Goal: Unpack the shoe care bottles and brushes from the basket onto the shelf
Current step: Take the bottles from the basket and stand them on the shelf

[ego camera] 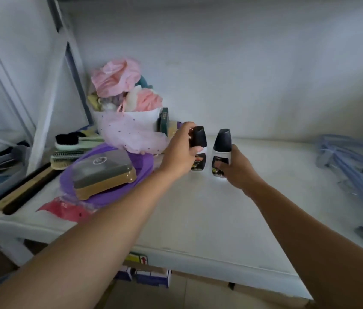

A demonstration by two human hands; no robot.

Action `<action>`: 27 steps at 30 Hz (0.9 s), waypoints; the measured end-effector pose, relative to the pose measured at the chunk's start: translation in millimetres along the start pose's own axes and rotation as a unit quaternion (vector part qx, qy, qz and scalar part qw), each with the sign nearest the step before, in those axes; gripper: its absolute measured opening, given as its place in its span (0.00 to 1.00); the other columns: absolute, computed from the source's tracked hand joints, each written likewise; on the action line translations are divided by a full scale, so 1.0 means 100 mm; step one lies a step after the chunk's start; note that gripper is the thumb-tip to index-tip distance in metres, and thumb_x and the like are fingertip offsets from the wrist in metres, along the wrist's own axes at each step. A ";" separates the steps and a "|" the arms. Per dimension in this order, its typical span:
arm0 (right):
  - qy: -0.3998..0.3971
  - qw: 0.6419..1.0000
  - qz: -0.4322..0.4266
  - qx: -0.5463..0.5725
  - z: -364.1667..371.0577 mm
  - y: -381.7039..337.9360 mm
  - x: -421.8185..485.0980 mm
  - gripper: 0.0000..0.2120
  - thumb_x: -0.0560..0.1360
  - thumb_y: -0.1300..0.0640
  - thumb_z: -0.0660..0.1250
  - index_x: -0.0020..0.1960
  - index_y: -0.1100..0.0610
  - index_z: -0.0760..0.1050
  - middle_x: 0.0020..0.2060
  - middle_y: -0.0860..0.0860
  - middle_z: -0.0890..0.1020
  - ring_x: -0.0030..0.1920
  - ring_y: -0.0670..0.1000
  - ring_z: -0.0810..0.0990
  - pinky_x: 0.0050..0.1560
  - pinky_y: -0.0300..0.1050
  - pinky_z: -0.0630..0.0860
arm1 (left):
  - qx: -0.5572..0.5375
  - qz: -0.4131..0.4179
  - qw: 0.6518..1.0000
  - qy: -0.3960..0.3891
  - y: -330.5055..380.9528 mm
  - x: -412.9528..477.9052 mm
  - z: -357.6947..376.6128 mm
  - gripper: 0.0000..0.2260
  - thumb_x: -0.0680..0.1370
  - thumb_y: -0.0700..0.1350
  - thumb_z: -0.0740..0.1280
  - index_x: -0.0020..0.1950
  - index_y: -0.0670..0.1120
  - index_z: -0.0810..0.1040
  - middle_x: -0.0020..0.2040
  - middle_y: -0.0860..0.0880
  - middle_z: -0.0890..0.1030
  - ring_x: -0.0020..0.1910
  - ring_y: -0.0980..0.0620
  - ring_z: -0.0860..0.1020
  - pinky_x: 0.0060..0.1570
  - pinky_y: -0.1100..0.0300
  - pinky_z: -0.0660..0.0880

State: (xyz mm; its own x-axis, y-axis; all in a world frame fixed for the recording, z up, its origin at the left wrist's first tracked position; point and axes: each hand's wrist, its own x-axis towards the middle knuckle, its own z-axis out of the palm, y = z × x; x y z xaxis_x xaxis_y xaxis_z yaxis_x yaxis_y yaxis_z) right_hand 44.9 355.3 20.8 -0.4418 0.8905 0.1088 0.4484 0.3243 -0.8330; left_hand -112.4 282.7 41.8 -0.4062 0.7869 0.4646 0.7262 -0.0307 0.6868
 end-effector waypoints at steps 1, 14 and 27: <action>0.006 1.000 0.008 -0.001 0.02 0.00 0.03 0.17 0.78 0.60 0.65 0.65 0.53 0.68 0.52 0.51 0.79 0.50 0.54 0.78 0.41 0.44 0.72 | -0.004 -0.002 1.000 0.004 -0.04 0.04 0.04 0.26 0.75 0.34 0.72 0.70 0.48 0.69 0.59 0.48 0.77 0.55 0.50 0.76 0.57 0.54 0.75; -0.044 0.993 0.112 -0.003 -0.04 -0.03 -0.29 0.24 0.77 0.57 0.65 0.71 0.58 0.63 0.61 0.56 0.76 0.59 0.58 0.78 0.62 0.57 0.77 | -0.011 -0.096 0.992 -0.087 -0.23 -0.27 0.08 0.33 0.77 0.41 0.74 0.78 0.45 0.61 0.60 0.44 0.77 0.59 0.47 0.78 0.58 0.54 0.74; -0.082 0.966 -0.131 -0.209 0.12 -0.25 -2.10 0.26 0.76 0.59 0.64 0.73 0.56 0.65 0.63 0.57 0.77 0.60 0.57 0.76 0.53 0.46 0.73 | 0.031 0.013 0.988 -0.150 0.38 -1.78 -0.66 0.17 0.76 0.39 0.74 0.64 0.50 0.79 0.55 0.56 0.83 0.55 0.63 0.79 0.52 0.72 0.69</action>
State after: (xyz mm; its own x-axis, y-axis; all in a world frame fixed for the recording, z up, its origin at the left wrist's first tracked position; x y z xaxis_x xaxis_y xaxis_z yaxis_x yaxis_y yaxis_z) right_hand 117.8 156.4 12.3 -0.6842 0.7094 0.1693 0.5647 0.6622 -0.4925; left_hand -48.7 100.7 22.2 -0.2112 0.9341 0.2879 0.7704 -0.0222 0.6371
